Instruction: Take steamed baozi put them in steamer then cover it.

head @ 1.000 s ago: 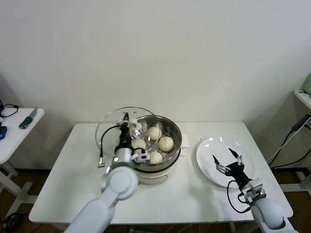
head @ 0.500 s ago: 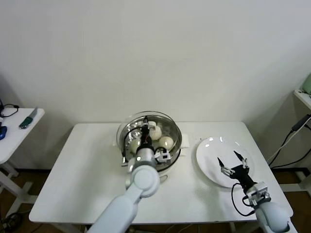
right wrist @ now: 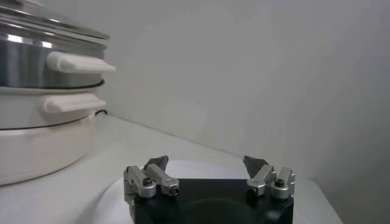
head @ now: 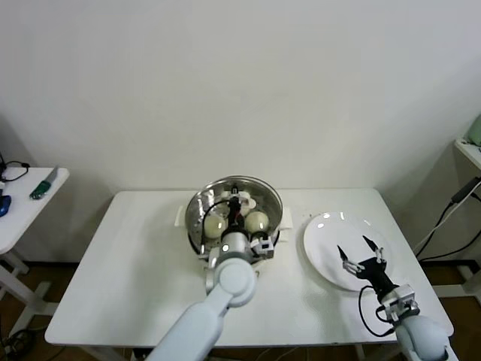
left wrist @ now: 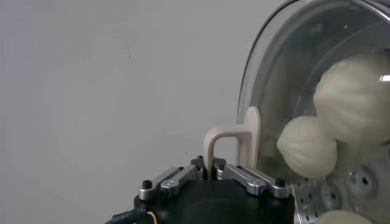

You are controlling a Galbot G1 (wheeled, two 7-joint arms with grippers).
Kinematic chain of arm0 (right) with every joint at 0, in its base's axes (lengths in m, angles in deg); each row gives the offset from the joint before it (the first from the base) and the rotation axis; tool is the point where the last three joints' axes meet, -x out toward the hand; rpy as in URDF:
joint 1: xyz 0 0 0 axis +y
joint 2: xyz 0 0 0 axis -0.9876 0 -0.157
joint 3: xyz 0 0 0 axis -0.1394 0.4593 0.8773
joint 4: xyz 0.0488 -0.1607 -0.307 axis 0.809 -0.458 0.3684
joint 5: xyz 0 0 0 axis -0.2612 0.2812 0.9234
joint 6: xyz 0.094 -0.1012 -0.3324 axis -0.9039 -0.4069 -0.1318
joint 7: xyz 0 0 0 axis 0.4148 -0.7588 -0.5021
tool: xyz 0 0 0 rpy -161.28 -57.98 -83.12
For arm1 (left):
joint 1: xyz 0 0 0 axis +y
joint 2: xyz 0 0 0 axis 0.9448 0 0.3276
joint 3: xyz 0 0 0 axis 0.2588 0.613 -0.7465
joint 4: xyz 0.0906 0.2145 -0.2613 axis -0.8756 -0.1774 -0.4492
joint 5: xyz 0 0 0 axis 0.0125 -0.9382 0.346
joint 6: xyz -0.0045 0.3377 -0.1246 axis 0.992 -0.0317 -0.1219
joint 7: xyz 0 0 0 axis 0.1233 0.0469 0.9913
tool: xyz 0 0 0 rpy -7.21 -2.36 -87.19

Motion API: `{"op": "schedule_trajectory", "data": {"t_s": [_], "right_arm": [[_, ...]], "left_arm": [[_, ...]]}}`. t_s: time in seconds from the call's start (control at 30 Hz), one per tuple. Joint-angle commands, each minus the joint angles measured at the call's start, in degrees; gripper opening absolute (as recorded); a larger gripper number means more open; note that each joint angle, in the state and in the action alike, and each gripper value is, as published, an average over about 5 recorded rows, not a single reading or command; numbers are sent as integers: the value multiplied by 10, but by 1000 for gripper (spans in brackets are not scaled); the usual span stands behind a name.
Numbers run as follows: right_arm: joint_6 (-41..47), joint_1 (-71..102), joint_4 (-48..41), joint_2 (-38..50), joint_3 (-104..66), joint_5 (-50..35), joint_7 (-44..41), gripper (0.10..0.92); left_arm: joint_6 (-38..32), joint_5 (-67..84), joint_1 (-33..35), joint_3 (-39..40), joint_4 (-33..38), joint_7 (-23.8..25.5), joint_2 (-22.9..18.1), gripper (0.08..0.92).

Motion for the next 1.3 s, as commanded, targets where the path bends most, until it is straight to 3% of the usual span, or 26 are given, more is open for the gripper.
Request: {"op": "schedule_trajectory", "data": {"t_s": [0.03,0.9,1.0,1.3], "right_arm": [[-2,-2,-2,-2,-2,1,-1,823],[0,-9,0,-3,0,4,-4,823],[20,-5,7,-1,-3,3,-9,823],[67,-10,22,0,-8,-30,-7,823]], "left_arm": [[28,-8,-1,5,-13,-3,-3,151],[28,25,9,-4,-8,-11,15,152],[28,35,13,-5,10,-10,25,193],[28,69,49,-17,100,-15,80,450]]}}
